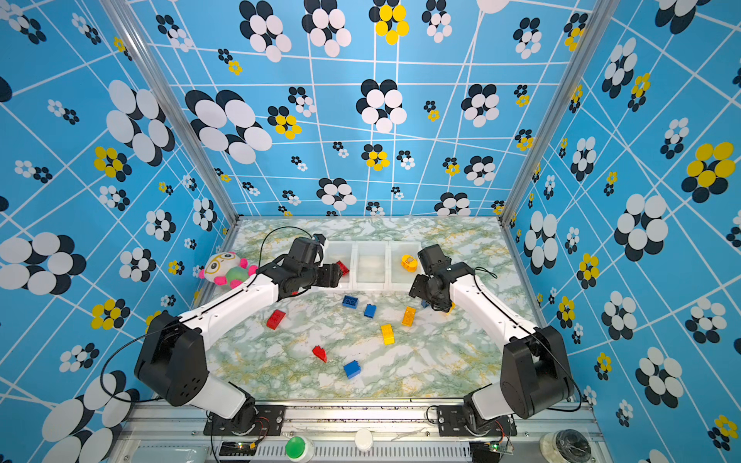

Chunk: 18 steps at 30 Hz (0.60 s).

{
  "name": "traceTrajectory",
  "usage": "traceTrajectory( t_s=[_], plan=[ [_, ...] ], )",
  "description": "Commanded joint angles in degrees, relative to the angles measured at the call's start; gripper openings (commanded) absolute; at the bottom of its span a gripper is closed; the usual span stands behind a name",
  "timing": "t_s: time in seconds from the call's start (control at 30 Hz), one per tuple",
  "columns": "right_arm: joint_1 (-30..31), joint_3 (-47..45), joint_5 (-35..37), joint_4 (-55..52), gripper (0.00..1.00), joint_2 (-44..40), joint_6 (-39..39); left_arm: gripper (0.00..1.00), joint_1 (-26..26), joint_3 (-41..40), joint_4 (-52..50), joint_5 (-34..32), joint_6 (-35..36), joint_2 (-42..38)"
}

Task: Sort the legos into containers by color
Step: Pick up the lego from the middle-right of the table.

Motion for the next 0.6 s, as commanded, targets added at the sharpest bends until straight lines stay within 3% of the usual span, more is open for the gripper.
traceTrajectory(
  t_s=[0.0, 0.37, 0.57],
  plan=[
    [-1.2, -1.0, 1.1, 2.6, 0.76, 2.0, 4.1, 0.81, -0.3, -3.4, 1.3, 2.6, -2.7, -4.3],
    [-3.6, -2.5, 0.9, 8.1, 0.59, 8.6, 9.5, 0.87, -0.2, -8.7, 1.5, 5.0, -4.0, -11.3],
    [-4.3, -2.2, 0.3, 9.6, 0.56, 11.7, 10.0, 0.90, -0.2, -9.6, 1.4, 5.0, -4.1, -11.5]
  ],
)
